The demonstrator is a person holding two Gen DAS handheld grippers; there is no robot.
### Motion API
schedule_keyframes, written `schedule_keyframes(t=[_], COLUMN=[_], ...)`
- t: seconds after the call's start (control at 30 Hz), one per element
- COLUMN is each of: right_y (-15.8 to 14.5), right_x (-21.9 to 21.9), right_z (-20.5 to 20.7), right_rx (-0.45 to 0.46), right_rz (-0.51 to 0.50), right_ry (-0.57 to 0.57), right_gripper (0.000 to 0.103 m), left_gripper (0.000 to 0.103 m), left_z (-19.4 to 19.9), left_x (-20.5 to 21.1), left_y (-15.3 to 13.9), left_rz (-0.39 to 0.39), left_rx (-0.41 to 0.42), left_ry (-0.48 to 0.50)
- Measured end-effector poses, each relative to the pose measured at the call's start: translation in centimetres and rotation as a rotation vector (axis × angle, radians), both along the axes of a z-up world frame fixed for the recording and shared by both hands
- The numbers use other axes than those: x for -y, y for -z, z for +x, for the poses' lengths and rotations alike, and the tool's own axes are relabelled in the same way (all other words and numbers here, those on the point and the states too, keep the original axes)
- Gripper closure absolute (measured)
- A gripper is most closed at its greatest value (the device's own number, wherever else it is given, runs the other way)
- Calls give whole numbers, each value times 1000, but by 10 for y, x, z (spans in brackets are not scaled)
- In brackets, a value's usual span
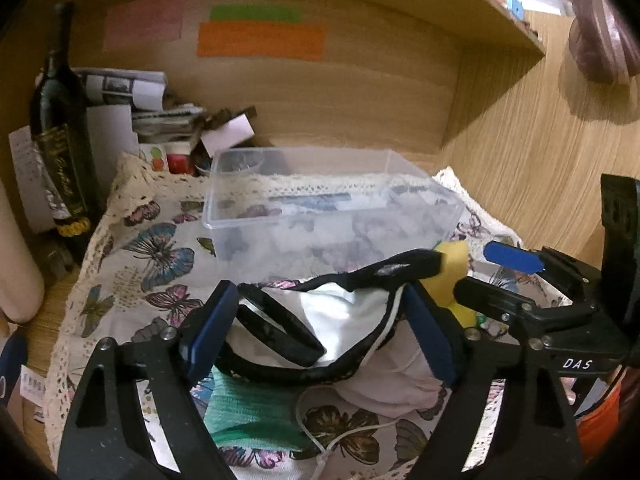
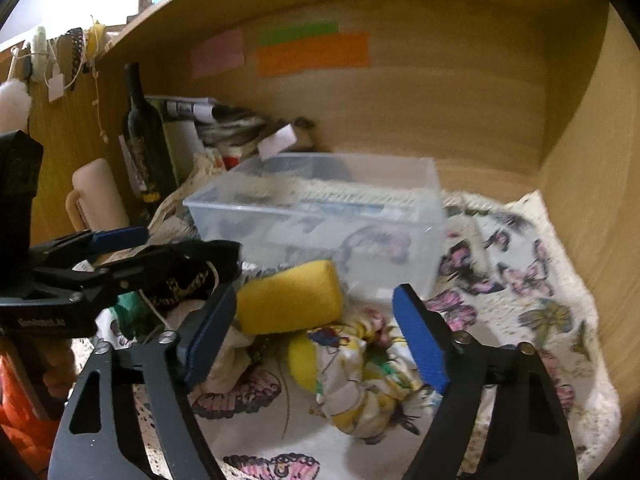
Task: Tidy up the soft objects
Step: 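Grasp the black eye mask with the left tool while the right tool grasps the yellow sponge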
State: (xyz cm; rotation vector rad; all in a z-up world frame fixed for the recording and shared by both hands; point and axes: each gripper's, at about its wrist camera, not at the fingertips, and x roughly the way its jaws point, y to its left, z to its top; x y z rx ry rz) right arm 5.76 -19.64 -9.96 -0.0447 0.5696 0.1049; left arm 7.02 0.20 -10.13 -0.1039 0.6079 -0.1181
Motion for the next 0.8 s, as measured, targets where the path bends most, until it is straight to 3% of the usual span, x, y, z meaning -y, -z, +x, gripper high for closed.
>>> schedule_keyframes(t=[0.27,0.33,0.43,0.63,0.8], right_y=[9,10,10,8,2], right_x=[-1,-1,-1,2,3], right_z=[18,20,20,20,15], right_rx=[-66,-69,-65,-55,-20], right_rz=[31,33,35,38,33], right_ry=[-50,-50,-47,-32,-14], right_gripper=[48,51,54,58,59], left_gripper=[21,33,42,41,33], left_z=[6,7,6,-13,-20], left_x=[5,5,3,-9,-31], left_y=[10,12,11,-9,-17], left_rz=[2,2,-15,-18,-20], left_rx=[-24,-36,-52,-18,-9], left_ry=[49,63,79,70,-13])
